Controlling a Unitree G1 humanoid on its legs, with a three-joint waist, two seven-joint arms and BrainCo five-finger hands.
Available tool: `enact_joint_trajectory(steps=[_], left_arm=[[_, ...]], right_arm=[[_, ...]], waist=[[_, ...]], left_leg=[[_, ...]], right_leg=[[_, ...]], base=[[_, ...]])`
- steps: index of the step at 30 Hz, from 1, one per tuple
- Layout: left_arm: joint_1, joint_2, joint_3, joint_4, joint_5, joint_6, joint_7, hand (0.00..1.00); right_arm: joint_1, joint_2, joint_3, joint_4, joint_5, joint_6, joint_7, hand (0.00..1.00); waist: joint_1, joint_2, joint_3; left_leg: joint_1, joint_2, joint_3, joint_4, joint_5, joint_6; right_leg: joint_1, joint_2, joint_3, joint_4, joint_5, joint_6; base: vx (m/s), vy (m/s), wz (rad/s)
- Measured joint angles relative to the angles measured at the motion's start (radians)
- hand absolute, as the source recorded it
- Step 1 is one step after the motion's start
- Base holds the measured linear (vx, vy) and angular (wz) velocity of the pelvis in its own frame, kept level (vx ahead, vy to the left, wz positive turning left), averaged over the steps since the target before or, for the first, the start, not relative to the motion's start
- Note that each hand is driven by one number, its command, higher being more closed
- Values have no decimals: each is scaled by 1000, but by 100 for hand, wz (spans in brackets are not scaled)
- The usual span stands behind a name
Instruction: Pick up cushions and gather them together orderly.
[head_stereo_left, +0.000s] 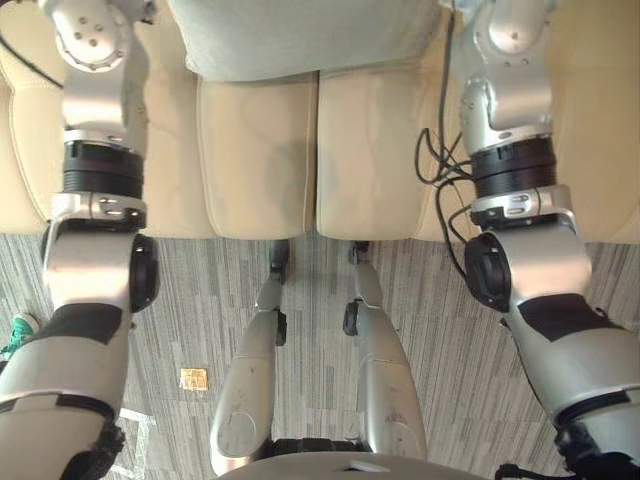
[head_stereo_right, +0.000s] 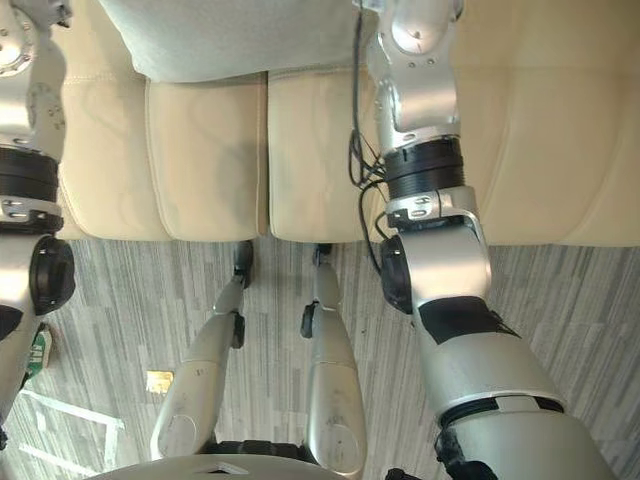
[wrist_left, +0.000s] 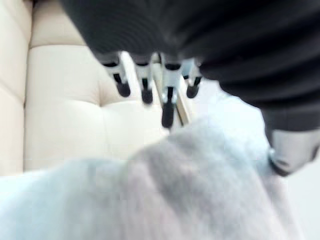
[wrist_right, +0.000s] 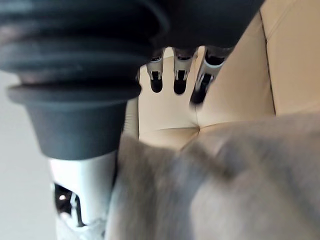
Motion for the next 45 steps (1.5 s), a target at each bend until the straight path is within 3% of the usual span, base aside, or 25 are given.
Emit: enact_joint_trajectory(steps=[4, 6, 8, 12, 14, 16, 19, 21, 22, 23, 25, 29, 31, 32, 33, 37, 43, 44, 45], left_arm=[[94, 88, 79, -1, -68, -1, -29, 0], [143, 128, 105, -7, -85, -3, -35, 0], [213, 155, 133, -34, -93, -18, -41, 0], [408, 158, 199, -171, -105, -28, -51, 0], [593, 98, 218, -259, -106, -50, -54, 0], [691, 39, 238, -283, -106, -58, -55, 0], [896, -119, 231, -283, -101, -56, -89, 0], [1053, -279, 198, -281, -92, -47, -127, 0], [1098, -317, 189, -279, -83, -45, -139, 0], [1195, -389, 168, -259, -80, -38, -153, 0], [1312, -461, 147, -164, -33, -5, -190, 0], [1424, -490, 135, 11, 0, 31, -233, 0], [1456, -493, 136, 103, 24, 44, -252, 0], [1457, -493, 134, 117, 37, 49, -256, 0], [1460, -491, 132, 155, 59, 55, -263, 0], [1474, -494, 120, 201, 97, 61, -273, 0], [1467, -473, 115, 200, 114, 63, -271, 0], [1464, -475, 115, 189, 114, 65, -270, 0], [1461, -469, 107, 171, 116, 65, -270, 0]], right_arm=[[59, -137, 0, -29, 93, 1, 35, 0], [99, -149, 2, -71, 139, 0, 41, 0], [154, -168, 1, -128, 165, -18, 62, 0], [319, -171, -31, -247, 181, -26, 74, 0], [519, -160, -86, -323, 181, -46, 80, 0], [637, -142, -126, -353, 180, -49, 89, 0], [851, -45, -157, -355, 157, -52, 125, 0], [1050, 86, -165, -348, 109, -51, 164, 0], [1103, 122, -165, -342, 85, -44, 176, 0], [1207, 198, -160, -329, 52, -37, 193, 0], [1328, 284, -153, -239, -49, -12, 230, 0], [1443, 330, -121, -63, -140, 12, 260, 0], [1450, 345, -121, 49, -201, 25, 271, 0], [1450, 349, -121, 68, -216, 29, 271, 0], [1462, 357, -121, 126, -237, 32, 272, 0], [1470, 355, -122, 215, -275, 54, 274, 0], [1438, 354, -122, 252, -273, 72, 271, 0], [1425, 353, -123, 252, -270, 72, 270, 0], [1419, 359, -122, 259, -266, 72, 269, 0]], waist=[[-3, 0, 0], [-3, -3, -3], [-2, -8, -18], [-6, -9, -22], [-5, -10, -79], [-5, -10, -86], [-11, -9, -87], [-14, -9, -88], [-14, -9, -92], [-15, -10, -120], [-19, -12, -181], [-22, -24, -280], [-21, -20, -315], [-24, -21, -317], [-33, -38, -326], [-35, -40, -356], [-48, -50, -350], [-49, -33, -348], [-47, -25, -341]], left_leg=[[8, 11, 20, 38, -18, -2], [24, 28, 31, 72, -41, -7], [16, 40, 43, 132, -77, -16], [57, 87, 74, 142, -88, -30], [60, 97, 72, 142, -95, -37], [83, 97, 69, 127, -93, -38], [158, 95, 69, 104, -93, -37], [230, 86, 63, 90, -98, -30], [247, 84, 63, 91, -101, -27], [274, 82, 66, 91, -111, -23], [342, 82, 66, 75, -121, -24], [426, 80, 81, 53, -146, -17], [459, 98, 88, 15, -142, -4], [467, 98, 90, 7, -141, -4], [504, 80, 90, 3, -137, -10], [554, 83, 122, -12, -140, -13], [538, 87, 211, 67, -166, -2], [525, 112, 218, 68, -161, 6], [530, 134, 208, 73, -158, 1]], right_leg=[[23, 8, 33, 0, 3, 4], [53, 20, 35, 0, -10, -3], [77, 27, 33, 0, -69, -37], [126, 59, 14, -1, -72, -43], [132, 67, 5, 0, -101, -45], [150, 69, 2, 0, -96, -53], [213, 69, 2, 0, -100, -48], [281, 65, 1, 0, -121, -44], [299, 65, 1, 0, -123, -43], [326, 63, 1, -1, -139, -41], [385, 63, 1, -1, -165, -27], [454, 61, 5, -8, -205, -26], [470, 66, 1, -3, -257, 2], [479, 66, -1, -1, -255, -10], [505, 57, 1, -8, -239, -15], [532, 62, 22, -8, -238, -15], [474, 48, 38, 77, -233, 13], [446, 49, 3, 152, -285, 31], [364, 23, -81, 493, -432, -24]], base=[[-28, 38, -9], [-55, 18, -10], [-49, -38, -3], [-31, -74, -4], [-3, -58, 5], [26, -11, 3], [46, 23, -4], [77, 61, 4], [74, 78, 3], [49, 60, -3], [80, 76, -5], [45, 66, -15], [2, 25, -31], [0, 0, 0], [19, 26, 6], [45, 17, -21], [25, 29, -39], [-5, -11, 10], [-1, -19, 21]])
